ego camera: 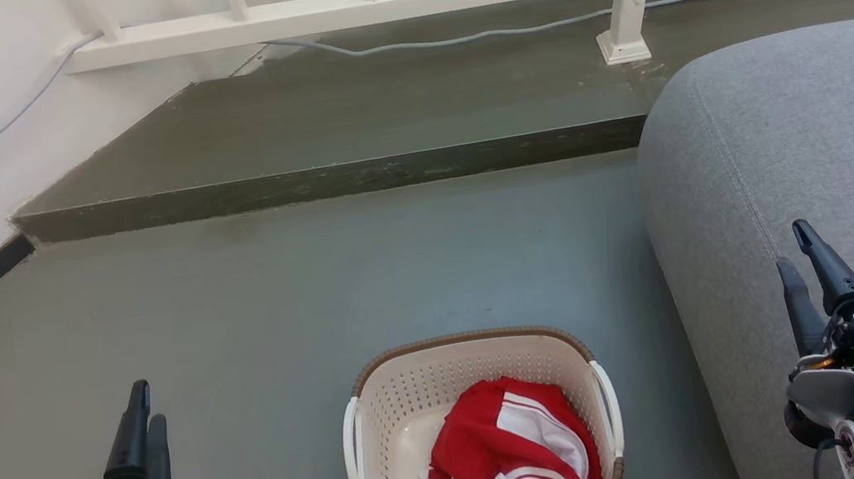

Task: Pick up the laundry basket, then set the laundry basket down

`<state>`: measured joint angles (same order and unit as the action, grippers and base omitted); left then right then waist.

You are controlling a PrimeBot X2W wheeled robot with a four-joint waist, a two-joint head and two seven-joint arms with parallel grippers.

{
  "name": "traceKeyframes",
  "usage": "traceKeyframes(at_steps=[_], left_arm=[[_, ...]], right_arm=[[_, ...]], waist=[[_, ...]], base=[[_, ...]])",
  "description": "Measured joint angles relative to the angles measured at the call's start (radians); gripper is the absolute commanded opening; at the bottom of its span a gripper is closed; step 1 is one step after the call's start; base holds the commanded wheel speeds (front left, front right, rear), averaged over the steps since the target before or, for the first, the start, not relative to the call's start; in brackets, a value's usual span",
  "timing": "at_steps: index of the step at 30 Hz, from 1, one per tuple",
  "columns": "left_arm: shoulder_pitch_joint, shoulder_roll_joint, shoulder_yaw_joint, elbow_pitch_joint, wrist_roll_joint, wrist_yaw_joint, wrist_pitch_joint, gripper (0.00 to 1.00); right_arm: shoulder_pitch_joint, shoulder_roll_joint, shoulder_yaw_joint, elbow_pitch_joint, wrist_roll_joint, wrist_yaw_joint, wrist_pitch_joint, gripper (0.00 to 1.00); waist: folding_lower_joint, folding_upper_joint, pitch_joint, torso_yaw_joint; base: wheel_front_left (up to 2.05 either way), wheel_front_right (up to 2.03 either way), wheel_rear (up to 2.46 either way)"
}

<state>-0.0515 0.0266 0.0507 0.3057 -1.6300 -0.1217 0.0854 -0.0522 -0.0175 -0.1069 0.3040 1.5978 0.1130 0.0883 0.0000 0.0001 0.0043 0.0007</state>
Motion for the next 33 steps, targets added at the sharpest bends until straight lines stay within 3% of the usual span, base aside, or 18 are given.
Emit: traceKeyframes(at_steps=[22, 33], left_arm=[[0.000, 0.031, -0.095, -0.057, 0.188, 0.000, -0.093, 1.00], [-0.004, 0.070, -0.150, -0.057, 0.381, 0.000, -0.132, 1.00]], right_arm=[[-0.004, -0.036, 0.105, -0.041, -0.162, 0.000, -0.090, 1.00], [-0.012, -0.072, 0.159, -0.038, -0.308, 0.001, -0.130, 1.00]], waist=[[0.0000, 0.0000, 0.004, -0.001], [0.0000, 0.0000, 0.003, -0.004]], base=[[0.00, 0.00, 0.00], [0.00, 0.00, 0.00]])
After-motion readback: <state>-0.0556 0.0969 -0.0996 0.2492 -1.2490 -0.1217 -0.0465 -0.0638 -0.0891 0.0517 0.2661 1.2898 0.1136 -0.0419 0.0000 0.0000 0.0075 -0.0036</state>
